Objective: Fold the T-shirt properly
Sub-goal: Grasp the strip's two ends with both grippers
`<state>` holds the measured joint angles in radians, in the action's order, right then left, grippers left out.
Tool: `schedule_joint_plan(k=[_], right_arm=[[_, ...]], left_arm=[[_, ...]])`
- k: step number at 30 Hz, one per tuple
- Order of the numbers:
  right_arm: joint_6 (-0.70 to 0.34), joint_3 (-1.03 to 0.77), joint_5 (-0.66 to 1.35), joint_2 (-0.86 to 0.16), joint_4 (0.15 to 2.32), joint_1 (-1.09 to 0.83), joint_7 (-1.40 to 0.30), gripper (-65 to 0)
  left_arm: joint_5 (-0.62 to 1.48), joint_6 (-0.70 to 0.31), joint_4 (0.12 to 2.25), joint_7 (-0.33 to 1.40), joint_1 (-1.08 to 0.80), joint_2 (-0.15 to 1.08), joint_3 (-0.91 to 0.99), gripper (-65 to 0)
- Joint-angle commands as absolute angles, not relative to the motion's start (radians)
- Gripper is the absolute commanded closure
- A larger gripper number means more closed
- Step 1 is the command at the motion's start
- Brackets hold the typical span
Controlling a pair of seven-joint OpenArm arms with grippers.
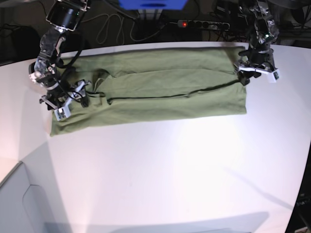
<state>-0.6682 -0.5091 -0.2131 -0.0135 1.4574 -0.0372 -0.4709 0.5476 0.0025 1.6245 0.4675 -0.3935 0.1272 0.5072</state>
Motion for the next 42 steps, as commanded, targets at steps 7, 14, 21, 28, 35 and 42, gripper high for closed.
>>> schedule_joint_plan(k=[7, 14, 21, 28, 35, 42], right_arm=[[-0.671, -0.509, -0.202, -0.021, 1.471, -0.025, -0.449, -41.4], [-0.671, -0.509, -0.202, -0.021, 1.471, -0.025, -0.449, -41.4], [-0.671, -0.509, -0.202, -0.021, 1.471, -0.013, -0.449, -41.4], [-0.671, -0.509, -0.202, -0.021, 1.471, -0.012, -0.449, -41.4], [-0.671, -0.509, -0.202, -0.021, 1.471, -0.012, -0.449, -41.4], [-0.671, -0.509, -0.202, -0.021, 1.471, -0.01, -0.449, -41.4]], left_arm=[[0.553, -0.001, 1.633, 0.466, -0.403, 0.133, 0.435, -33.9], [0.547, -0.001, 1.633, 0.466, -0.403, 0.114, 0.443, -26.3], [0.545, -0.001, 1.633, 0.466, -0.403, 0.113, 0.446, -20.3], [0.545, -0.001, 1.632, 0.464, -0.404, 0.113, 0.446, -10.4], [0.547, -0.001, 1.632, 0.46, -0.404, 0.113, 0.446, 0.0], [0.552, -0.001, 1.661, 0.46, -0.404, 0.111, 0.489, 0.0]])
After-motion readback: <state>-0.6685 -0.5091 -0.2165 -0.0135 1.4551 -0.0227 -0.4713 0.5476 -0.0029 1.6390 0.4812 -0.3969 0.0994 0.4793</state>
